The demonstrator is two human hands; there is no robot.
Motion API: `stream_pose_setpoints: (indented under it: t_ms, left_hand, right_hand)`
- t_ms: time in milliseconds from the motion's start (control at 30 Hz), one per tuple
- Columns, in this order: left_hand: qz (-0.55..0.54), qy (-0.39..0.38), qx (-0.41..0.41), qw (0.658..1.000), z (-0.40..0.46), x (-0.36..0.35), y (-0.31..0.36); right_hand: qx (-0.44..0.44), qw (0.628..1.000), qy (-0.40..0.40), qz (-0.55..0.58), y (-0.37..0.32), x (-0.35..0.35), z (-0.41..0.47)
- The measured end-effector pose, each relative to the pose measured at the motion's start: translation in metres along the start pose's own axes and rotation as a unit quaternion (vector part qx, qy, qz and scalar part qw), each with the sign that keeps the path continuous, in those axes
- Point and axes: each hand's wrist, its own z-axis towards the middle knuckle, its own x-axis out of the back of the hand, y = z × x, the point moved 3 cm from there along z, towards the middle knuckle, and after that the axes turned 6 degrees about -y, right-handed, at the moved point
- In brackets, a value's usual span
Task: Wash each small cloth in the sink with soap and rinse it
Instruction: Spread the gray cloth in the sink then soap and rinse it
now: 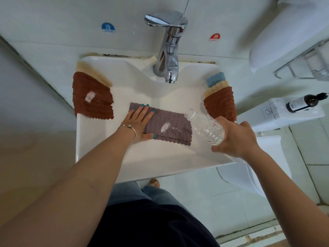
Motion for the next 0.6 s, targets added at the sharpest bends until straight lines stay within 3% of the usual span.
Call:
stream_pose_setpoints:
  t_ms: [600]
  left_hand:
    - [-0.012,0.005,-0.003,1.000,-0.0005,-0.0009,-0.0003]
  right_hand:
    - [0.008,0.999,-0.020,-0.029,-0.0106,0.0074,0.0026]
